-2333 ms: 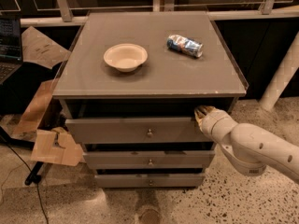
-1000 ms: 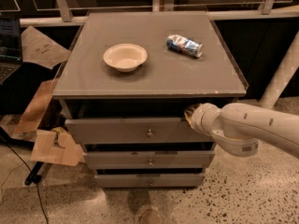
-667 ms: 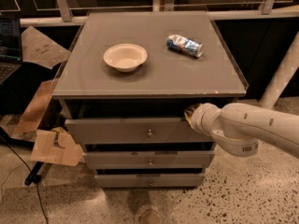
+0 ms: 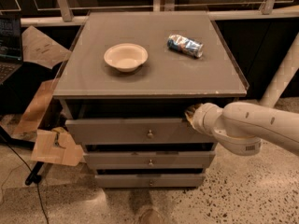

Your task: Open top drawer

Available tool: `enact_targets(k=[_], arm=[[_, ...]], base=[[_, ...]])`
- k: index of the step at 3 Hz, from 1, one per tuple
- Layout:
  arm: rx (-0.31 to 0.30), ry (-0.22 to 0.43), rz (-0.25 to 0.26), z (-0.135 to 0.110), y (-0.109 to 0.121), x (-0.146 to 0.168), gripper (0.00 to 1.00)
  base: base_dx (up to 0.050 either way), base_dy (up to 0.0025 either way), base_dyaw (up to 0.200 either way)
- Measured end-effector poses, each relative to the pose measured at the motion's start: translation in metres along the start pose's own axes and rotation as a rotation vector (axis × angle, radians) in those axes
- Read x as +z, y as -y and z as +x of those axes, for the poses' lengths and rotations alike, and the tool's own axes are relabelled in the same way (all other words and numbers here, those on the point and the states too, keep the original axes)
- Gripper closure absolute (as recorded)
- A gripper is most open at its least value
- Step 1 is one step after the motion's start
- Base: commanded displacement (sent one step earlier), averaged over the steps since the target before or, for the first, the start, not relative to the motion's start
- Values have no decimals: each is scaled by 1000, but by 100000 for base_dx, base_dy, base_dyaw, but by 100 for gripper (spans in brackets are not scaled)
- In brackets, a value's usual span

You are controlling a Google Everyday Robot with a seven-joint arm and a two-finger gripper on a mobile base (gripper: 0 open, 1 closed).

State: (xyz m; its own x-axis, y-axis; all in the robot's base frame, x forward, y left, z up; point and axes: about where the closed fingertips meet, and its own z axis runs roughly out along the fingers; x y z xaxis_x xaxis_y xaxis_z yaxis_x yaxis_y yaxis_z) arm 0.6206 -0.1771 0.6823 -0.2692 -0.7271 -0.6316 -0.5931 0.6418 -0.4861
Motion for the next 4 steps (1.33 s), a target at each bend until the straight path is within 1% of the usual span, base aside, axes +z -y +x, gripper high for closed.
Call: enact_targets(k=[1, 2, 3, 4], arm=[[-14, -8, 0, 10, 6, -3, 100], [-14, -8, 0, 8, 8, -5, 100], [-27, -15, -9, 15, 8, -7, 100], [-33, -14, -13, 13, 8, -9, 100]], base=[[0, 0, 0], [0, 0, 0], [0, 0, 0], [0, 0, 0]])
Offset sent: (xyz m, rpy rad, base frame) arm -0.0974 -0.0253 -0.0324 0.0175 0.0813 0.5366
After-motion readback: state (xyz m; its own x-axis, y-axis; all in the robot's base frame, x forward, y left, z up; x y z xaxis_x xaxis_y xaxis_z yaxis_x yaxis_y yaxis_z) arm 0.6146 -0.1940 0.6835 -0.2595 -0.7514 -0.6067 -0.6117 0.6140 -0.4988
